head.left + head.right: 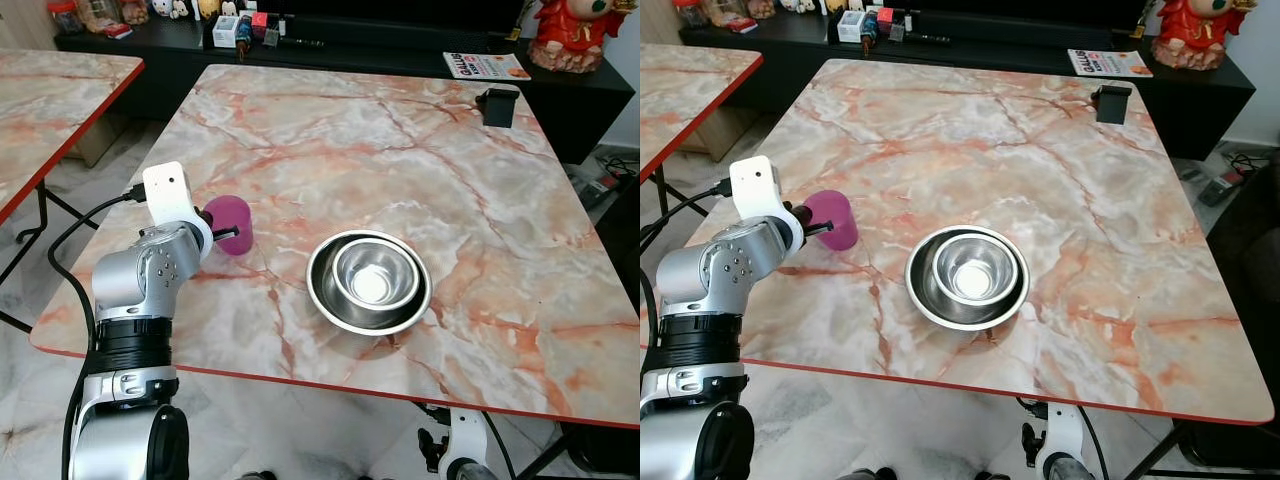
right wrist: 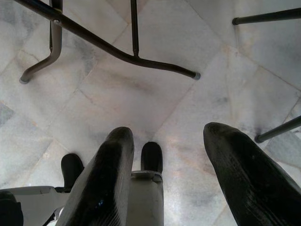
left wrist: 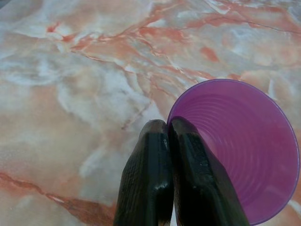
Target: Setting the table
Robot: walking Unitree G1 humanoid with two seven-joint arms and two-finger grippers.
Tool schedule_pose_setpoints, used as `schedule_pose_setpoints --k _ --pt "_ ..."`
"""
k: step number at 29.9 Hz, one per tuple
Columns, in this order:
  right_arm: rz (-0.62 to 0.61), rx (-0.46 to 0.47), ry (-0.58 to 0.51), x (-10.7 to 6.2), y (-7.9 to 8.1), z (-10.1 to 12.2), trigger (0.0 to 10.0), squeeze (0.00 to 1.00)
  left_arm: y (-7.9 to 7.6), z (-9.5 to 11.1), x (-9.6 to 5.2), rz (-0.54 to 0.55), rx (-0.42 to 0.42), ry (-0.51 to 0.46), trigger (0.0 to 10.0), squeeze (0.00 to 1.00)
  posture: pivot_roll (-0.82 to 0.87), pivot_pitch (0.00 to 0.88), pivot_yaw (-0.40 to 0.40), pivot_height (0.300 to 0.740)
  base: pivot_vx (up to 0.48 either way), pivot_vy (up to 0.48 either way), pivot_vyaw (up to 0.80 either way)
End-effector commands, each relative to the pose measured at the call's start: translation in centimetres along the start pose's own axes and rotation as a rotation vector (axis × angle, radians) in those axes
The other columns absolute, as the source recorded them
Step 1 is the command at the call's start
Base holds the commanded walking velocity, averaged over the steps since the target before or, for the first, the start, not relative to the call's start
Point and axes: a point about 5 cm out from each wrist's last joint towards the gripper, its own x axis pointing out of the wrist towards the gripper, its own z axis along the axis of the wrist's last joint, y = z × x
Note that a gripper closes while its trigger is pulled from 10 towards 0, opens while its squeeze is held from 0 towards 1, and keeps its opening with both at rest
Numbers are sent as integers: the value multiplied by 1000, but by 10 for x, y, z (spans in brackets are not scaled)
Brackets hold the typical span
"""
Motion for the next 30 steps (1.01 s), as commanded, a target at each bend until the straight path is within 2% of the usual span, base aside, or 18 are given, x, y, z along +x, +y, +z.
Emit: schedule_pose_setpoints --k 1,4,5,7,8,19,30 --pt "-7 3 16 -1 -3 -5 10000 0 1 -9 -1 4 7 38 10000 0 89 140 -29 740 0 0 0" --pt "-4 4 16 -1 -1 -5 10000 0 -1 -8 -1 -5 11 36 10000 0 90 138 -25 740 0 0 0" --pt "-2 6 17 -1 0 -5 10000 0 -2 -7 -2 -14 12 30 10000 894 89 140 -24 740 0 0 0" --pt "-1 7 17 -1 0 -5 10000 0 -3 -6 -2 -17 13 27 10000 894 89 140 -24 740 0 0 0" --pt "-1 7 17 -1 0 -5 10000 0 -3 -6 -2 -20 9 24 10000 1000 90 138 -25 740 0 0 0" --pt "-4 9 14 -1 0 -4 10000 0 -8 5 -4 -43 11 -19 10000 1000 88 136 -26 740 0 0 0" --pt "-3 11 14 -1 1 -4 10000 0 -14 29 -11 -71 8 -115 10000 984 88 129 -28 740 0 0 0"
